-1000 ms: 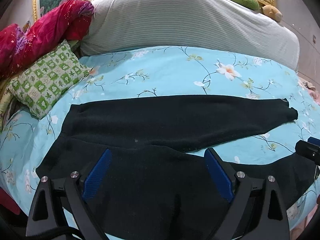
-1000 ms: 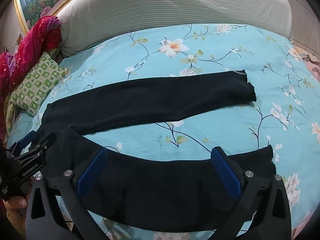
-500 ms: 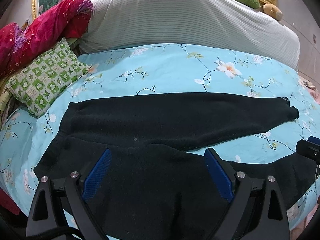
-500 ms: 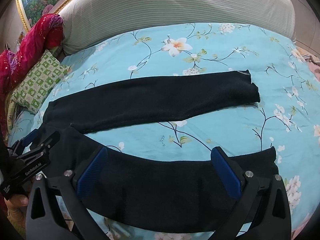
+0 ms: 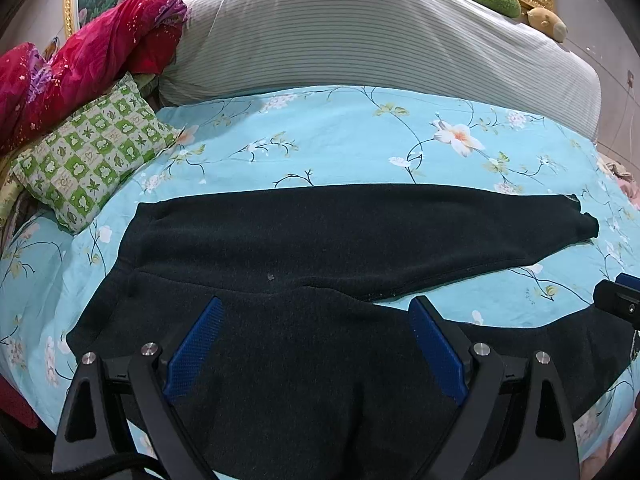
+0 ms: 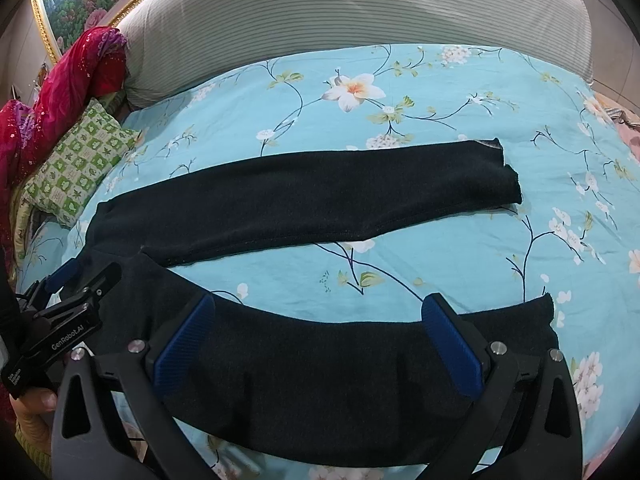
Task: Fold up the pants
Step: 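Position both grippers open over the waistband of the black pants, then grasp the waistband with the left gripper while the right gripper grasps the other waistband corner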
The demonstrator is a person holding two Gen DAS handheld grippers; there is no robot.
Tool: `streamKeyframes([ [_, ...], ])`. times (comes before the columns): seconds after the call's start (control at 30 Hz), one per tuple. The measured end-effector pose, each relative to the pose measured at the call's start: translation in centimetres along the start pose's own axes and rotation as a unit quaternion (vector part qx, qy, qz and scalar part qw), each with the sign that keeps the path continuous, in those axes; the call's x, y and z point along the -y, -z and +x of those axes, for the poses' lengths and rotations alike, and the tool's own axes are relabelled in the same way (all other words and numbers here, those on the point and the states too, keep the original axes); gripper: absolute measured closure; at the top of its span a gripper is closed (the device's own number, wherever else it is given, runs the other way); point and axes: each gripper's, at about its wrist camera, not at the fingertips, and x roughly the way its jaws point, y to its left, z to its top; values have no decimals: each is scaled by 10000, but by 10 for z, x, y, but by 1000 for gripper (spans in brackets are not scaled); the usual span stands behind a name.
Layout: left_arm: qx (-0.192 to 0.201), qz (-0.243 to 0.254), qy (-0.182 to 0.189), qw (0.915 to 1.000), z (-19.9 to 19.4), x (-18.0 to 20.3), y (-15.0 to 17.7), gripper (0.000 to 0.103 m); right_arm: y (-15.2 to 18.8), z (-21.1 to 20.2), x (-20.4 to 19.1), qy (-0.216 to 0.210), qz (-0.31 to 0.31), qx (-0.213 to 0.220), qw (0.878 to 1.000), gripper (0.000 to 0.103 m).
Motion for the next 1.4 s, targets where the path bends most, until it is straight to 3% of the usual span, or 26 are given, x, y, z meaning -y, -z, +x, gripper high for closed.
streamKeyframes([
  [0.57,-105,95,42,9999,8,3,4,9,0,1,1,-22,45,-29,10000,0],
  [1.03,-251,279,297,9989,21,16,2,9,-2,8,14,-68,185,-138,9997,0],
  [1.2,-335,259,383,9984,28,19,-6,9,-6,10,26,-265,346,-161,9989,0],
  [1.4,-349,610,732,9948,41,30,-36,9,-26,11,45,-84,218,-103,9997,2],
])
